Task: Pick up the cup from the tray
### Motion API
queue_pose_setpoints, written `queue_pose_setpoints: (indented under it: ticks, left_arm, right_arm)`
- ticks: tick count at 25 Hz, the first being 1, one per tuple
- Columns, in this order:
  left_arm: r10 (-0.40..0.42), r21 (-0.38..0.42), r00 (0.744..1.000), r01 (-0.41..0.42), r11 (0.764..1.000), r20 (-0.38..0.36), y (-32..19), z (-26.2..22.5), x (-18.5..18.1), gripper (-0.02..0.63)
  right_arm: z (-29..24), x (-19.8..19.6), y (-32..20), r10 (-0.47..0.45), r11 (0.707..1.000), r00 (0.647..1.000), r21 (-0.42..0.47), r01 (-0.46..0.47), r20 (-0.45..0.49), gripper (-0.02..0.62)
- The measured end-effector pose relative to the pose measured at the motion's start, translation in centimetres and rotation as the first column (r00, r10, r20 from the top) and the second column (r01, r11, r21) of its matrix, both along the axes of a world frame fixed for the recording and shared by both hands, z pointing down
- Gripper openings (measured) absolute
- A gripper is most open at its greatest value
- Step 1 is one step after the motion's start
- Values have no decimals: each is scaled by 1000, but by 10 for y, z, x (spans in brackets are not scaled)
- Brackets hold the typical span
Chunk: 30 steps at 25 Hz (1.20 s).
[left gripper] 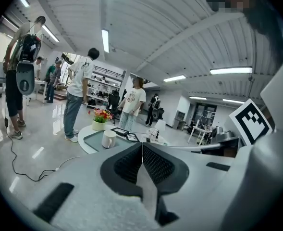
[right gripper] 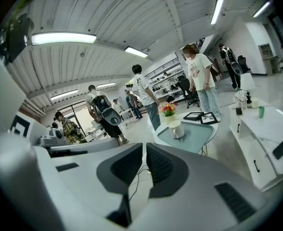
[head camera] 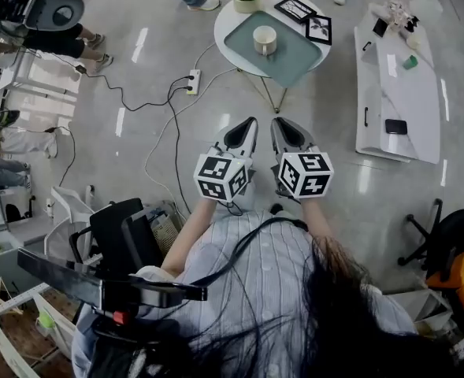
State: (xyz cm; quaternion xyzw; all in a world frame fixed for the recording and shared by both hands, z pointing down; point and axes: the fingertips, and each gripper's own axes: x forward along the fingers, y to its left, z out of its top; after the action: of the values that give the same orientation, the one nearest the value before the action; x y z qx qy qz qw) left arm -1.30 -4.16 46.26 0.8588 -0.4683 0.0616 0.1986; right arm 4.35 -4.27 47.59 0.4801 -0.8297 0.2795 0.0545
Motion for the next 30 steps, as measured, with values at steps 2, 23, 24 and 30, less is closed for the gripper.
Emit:
queue_pose_setpoints:
  ticks: [2, 23, 24, 30]
  left_arm:
    - [7, -7, 1000, -7, 1000, -2, -16, 2, -9, 15]
    - [119, 12, 992, -119, 993, -42, -147, -3, -67, 15]
    - [123, 9, 991, -123, 992, -43, -148, -1, -67, 15]
    - [136, -10, 989, -137, 991, -50, -156, 8, -69, 15]
  right_arm:
    - [1, -7, -15, 13, 1000, 1000, -6, -13, -1, 43]
    - [6, -39, -130, 192, 981, 981, -28, -192, 3, 43]
    - [7, -40, -132, 193, 981, 981, -31, -193, 8, 43]
    - [9, -41, -146, 204, 978, 978, -53, -202, 39, 43]
